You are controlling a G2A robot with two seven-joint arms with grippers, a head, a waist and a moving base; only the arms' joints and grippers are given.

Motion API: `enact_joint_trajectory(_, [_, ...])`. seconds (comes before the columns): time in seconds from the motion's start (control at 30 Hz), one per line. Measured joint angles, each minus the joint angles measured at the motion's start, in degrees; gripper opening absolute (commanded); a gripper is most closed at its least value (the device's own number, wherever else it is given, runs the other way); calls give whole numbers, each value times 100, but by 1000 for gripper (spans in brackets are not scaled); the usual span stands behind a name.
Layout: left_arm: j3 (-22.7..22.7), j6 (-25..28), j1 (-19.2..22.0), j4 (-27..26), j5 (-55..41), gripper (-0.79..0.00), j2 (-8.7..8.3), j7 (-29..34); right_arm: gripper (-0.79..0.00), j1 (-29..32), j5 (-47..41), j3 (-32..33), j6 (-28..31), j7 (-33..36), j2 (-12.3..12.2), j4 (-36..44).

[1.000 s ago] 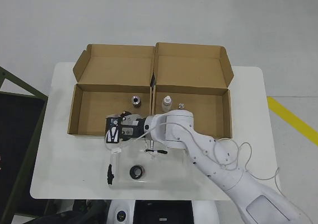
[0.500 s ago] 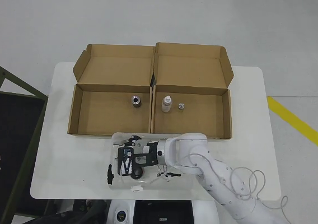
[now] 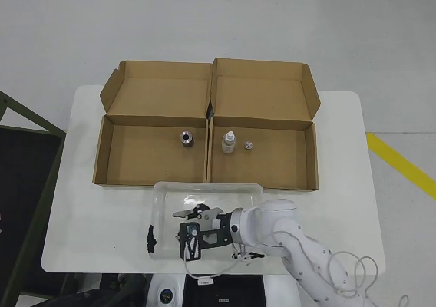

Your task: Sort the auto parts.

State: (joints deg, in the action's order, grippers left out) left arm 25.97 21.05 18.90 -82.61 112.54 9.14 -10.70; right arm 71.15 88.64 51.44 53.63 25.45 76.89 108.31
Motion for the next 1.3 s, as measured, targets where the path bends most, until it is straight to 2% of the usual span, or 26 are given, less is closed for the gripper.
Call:
enact_joint_trajectory(0.4, [0, 0, 0, 0, 0, 0, 0, 0, -336, 222, 420, -42, 1, -216, -138, -68])
enact_joint_trajectory(1.3, [0, 0, 0, 0, 0, 0, 0, 0, -289, -35, 634, -363, -228, -330, -235, -557])
